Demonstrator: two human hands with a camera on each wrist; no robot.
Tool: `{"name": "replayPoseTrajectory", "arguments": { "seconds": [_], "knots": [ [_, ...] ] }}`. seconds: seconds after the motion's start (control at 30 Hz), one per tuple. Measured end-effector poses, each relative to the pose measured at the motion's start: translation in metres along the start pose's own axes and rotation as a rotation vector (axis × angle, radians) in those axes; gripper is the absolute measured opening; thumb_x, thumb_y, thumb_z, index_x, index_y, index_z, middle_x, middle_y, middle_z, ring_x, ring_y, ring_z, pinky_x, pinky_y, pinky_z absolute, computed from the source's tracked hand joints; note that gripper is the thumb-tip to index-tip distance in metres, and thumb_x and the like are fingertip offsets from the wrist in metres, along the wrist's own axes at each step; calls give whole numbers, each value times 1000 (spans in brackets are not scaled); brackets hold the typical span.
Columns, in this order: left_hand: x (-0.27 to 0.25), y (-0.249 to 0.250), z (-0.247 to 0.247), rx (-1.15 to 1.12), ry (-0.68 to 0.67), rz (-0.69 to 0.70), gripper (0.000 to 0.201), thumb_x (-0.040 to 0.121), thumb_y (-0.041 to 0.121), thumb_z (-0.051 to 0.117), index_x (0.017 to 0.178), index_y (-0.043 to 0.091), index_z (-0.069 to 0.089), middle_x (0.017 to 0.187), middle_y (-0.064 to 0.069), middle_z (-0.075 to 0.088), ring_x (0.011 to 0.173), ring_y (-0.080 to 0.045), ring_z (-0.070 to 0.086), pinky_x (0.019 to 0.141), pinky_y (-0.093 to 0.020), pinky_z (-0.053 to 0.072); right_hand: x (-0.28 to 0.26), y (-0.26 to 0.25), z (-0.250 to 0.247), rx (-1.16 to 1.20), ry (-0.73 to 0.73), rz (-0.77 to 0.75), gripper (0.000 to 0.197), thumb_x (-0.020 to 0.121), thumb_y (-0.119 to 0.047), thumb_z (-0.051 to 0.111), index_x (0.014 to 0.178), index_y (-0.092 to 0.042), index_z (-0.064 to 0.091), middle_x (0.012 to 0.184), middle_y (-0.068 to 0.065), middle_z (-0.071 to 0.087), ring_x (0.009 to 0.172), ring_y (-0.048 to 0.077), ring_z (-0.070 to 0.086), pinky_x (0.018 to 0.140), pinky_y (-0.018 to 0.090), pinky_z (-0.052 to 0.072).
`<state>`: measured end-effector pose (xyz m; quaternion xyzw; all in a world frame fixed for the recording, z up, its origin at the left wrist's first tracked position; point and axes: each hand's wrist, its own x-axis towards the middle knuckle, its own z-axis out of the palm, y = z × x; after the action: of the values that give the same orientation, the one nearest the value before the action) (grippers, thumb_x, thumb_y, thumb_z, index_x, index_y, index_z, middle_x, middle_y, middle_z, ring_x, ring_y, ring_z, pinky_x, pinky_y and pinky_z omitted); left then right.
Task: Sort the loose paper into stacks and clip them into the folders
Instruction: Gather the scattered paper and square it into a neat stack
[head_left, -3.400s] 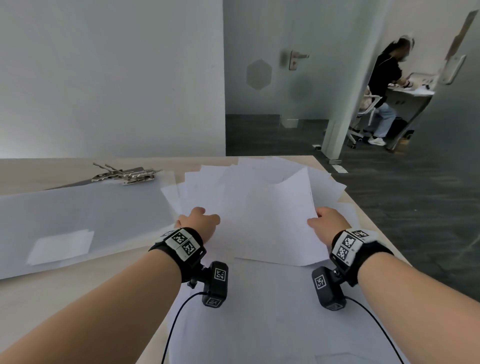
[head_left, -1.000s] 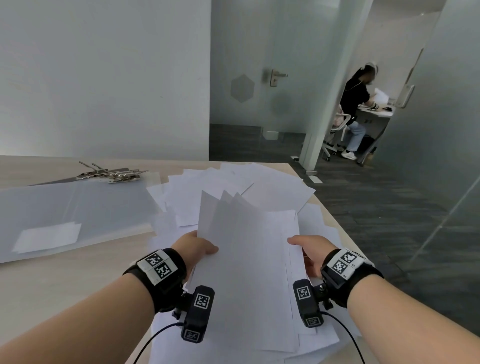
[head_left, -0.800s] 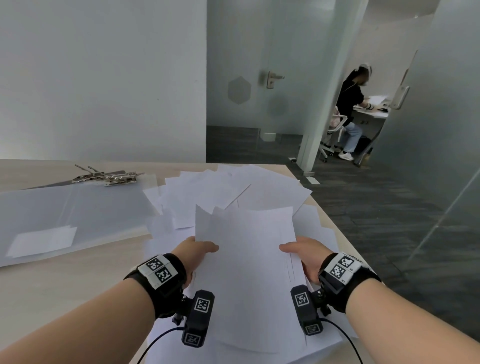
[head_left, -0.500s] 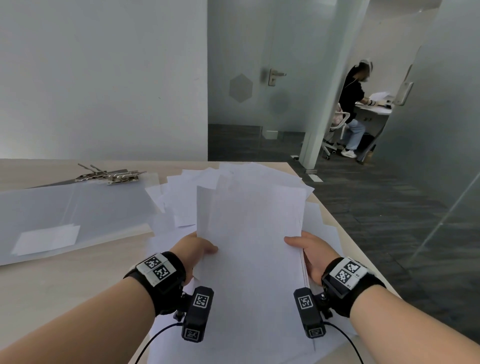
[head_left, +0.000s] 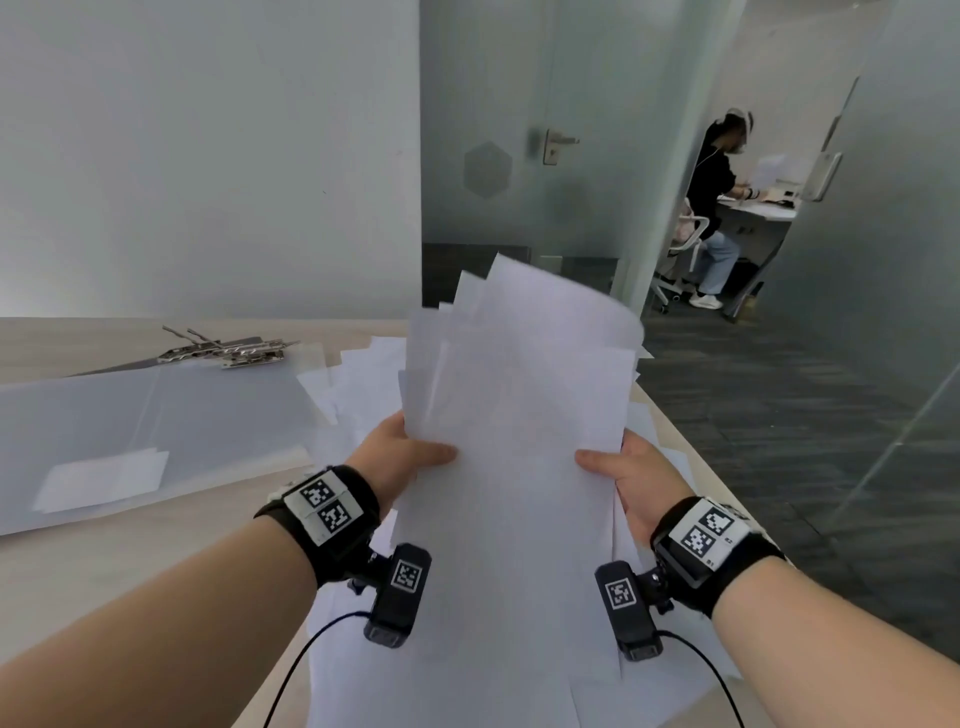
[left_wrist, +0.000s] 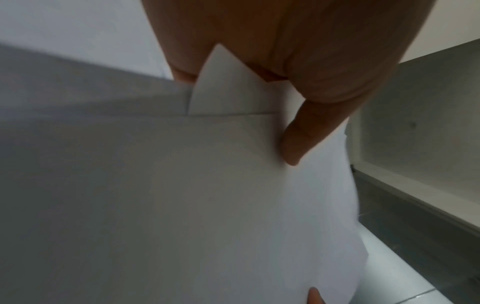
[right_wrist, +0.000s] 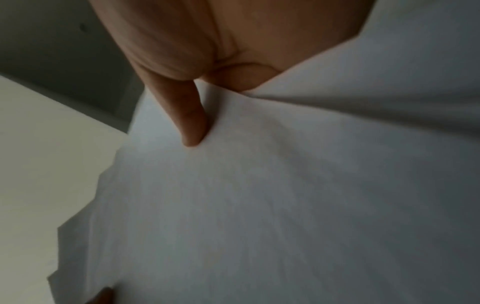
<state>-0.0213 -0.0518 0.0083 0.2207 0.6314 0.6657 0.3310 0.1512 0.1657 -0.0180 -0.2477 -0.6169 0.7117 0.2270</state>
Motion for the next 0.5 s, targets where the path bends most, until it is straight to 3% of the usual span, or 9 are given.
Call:
{"name": "replayPoseTrajectory", "arguments": {
  "seconds": [0.1, 0.2, 0.33, 0.4, 0.47, 0.5],
  "knots": [
    [11, 29, 4, 40, 34, 149, 36, 71, -3, 74, 104, 11, 69, 97, -7, 77, 91, -30, 73, 83, -46, 58, 6, -28, 7, 16, 48, -164, 34, 89, 7, 62, 117, -11, 66, 115, 13, 73, 110, 35, 68, 97, 48, 52],
    [17, 60, 10, 29, 63, 282, 33, 67, -2, 77, 96, 14, 71, 92, -4, 77, 85, -26, 74, 77, -40, 60, 10, -59, 11, 53, 73, -289, 35, 88, 8, 61, 118, -12, 64, 115, 11, 73, 109, 31, 69, 93, 44, 54],
    [24, 68, 15, -12, 80, 336, 30, 75, 1, 77, 104, 7, 71, 98, -9, 76, 89, -27, 74, 79, -38, 60, 7, -76, 11, 95, 78, -332, 33, 89, 5, 63, 117, -11, 65, 117, 12, 72, 110, 31, 68, 94, 43, 54],
    [26, 53, 14, -2, 74, 293, 32, 74, 7, 80, 105, 11, 71, 101, -7, 77, 93, -26, 73, 82, -38, 58, 1, -67, 9, 34, 81, -293, 28, 83, -13, 76, 111, -15, 71, 114, 9, 74, 109, 28, 69, 99, 44, 51],
    [26, 31, 14, 31, 75, 236, 29, 75, 10, 81, 102, 15, 72, 99, -3, 77, 92, -22, 74, 86, -38, 57, -6, -52, 5, -95, 120, -241, 44, 68, -36, 89, 104, -16, 75, 109, 5, 76, 106, 24, 71, 104, 46, 48],
    [26, 20, 14, 45, 76, 214, 27, 76, 11, 80, 101, 16, 72, 98, -1, 77, 91, -20, 74, 87, -38, 57, -8, -46, 4, -121, 117, -220, 41, 69, -36, 89, 101, -15, 76, 106, 2, 77, 102, 21, 72, 103, 45, 49]
  ]
}}
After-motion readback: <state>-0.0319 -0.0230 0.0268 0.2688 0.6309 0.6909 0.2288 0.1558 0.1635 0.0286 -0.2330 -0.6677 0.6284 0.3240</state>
